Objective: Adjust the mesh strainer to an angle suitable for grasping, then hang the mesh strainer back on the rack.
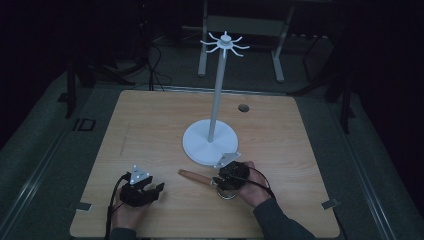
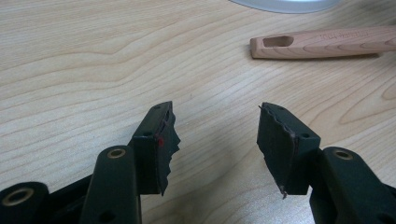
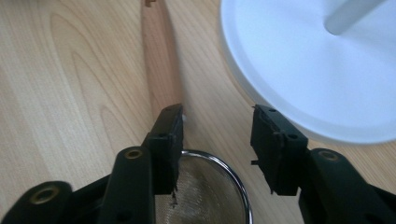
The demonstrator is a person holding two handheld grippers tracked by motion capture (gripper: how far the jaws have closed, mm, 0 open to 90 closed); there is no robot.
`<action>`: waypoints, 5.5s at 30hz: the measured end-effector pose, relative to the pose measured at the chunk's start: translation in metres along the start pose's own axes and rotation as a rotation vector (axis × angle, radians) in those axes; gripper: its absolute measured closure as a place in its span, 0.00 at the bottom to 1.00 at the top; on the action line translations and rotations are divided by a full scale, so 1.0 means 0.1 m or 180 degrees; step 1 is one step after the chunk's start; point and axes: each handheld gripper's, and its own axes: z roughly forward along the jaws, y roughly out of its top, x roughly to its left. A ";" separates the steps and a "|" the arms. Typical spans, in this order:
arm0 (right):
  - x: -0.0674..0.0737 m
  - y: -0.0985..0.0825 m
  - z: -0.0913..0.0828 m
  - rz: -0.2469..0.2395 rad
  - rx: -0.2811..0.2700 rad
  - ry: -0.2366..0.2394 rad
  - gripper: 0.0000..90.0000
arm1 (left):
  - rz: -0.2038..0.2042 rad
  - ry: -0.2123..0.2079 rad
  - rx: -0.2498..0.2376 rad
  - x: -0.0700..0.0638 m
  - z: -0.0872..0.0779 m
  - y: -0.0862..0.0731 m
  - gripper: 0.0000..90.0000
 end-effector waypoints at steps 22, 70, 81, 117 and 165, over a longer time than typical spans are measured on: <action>0.10 0.39 0.21 -0.0383 0.0473 0.0303 0.64 | -0.0002 -0.0017 0.0031 0.01 0.01 0.00 0.52; -0.07 0.40 0.38 -0.0269 0.1199 0.0454 0.77 | -0.0045 -0.0065 0.0046 0.02 0.03 0.01 0.51; -0.07 0.38 0.28 -0.0208 0.0922 0.0394 0.77 | -0.0055 -0.0065 0.0045 0.02 0.03 0.01 0.51; -0.23 0.23 -0.12 0.0305 -0.0160 0.0030 0.77 | -0.0108 -0.0074 0.0021 0.03 0.03 0.00 0.51; -0.42 0.26 -0.58 0.0773 -0.1057 -0.0293 0.77 | -0.0120 -0.0052 0.0008 0.03 0.02 0.00 0.50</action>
